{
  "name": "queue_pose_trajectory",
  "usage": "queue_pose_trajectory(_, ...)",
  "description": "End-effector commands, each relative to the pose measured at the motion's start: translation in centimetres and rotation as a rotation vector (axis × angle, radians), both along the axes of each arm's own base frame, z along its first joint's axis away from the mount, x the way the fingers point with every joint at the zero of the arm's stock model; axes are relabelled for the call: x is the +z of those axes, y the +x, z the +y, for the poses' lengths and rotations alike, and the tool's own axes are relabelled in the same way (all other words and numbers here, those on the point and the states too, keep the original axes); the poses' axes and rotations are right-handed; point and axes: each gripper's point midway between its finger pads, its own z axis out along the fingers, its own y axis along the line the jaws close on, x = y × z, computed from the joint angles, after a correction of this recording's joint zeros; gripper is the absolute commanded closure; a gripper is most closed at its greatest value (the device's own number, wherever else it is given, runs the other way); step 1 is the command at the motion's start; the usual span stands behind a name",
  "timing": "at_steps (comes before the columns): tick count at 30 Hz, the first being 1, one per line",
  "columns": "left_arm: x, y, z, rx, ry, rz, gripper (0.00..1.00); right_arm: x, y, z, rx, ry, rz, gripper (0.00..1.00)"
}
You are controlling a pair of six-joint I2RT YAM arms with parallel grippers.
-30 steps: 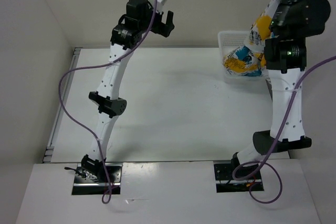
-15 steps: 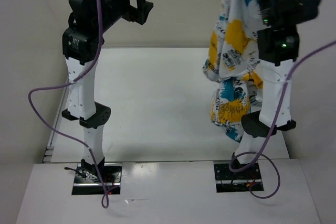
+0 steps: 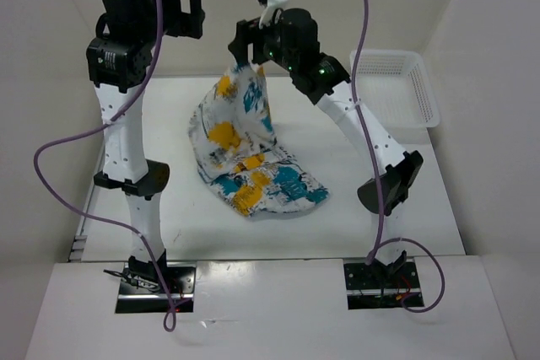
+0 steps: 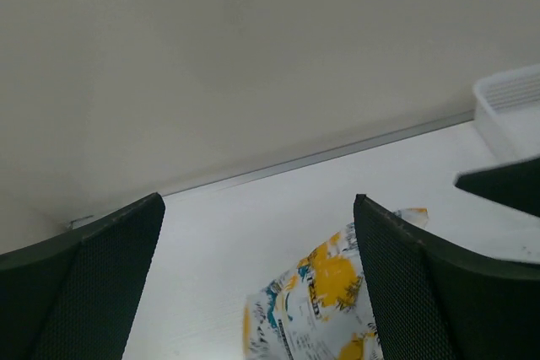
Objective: Fold and stack the shorts
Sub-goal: Move the shorts to the center of the board
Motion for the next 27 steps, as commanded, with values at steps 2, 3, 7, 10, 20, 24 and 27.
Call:
queue_pose_trajectory(2, -0.1, 0.9, 2.3, 0.059, 0.002, -0.002, 0.01, -1.4, -2.2, -1.3, 0.016, 0.004, 0.033, 0.17)
queue_pose_trajectory(3, -0.1, 0.9, 2.3, 0.059, 0.002, -0.002, 0.01, -2.6, -2.4, -1.2, 0.026, -0.013, 0.056, 0.15)
queue_pose_trajectory(7, -4.7, 1.8, 0.8, -0.027, 0.018, 0.139, 0.01, -11.3, -3.3, -4.3, 0.018, -0.160, 0.176, 0.11)
queue_pose_trajectory(10, -14.0, 2.8, 0.3, -0.042, 0.069, 0.442, 0.01, -19.0, -2.5, -8.3, -0.044, -0.261, 0.292, 0.11)
queue_pose_trajectory(20, -33.0, 9.8, -2.3, -0.089, 0.107, 0.778, 0.01, -34.5, -5.6, -12.8, 0.065, -0.586, 0.442, 0.11)
queue_pose_trajectory(24, -39.4, 12.1, -3.9, -0.092, 0.136, 0.818, 0.01, -37.7, -7.2, -14.3, 0.085, -0.673, 0.474, 0.11)
queue_pose_trajectory(27, -41.3, 12.4, -6.2, -0.125, 0.150, 0.814, 0.01, -38.8, -7.6, -15.1, 0.081, -0.715, 0.477, 0.11)
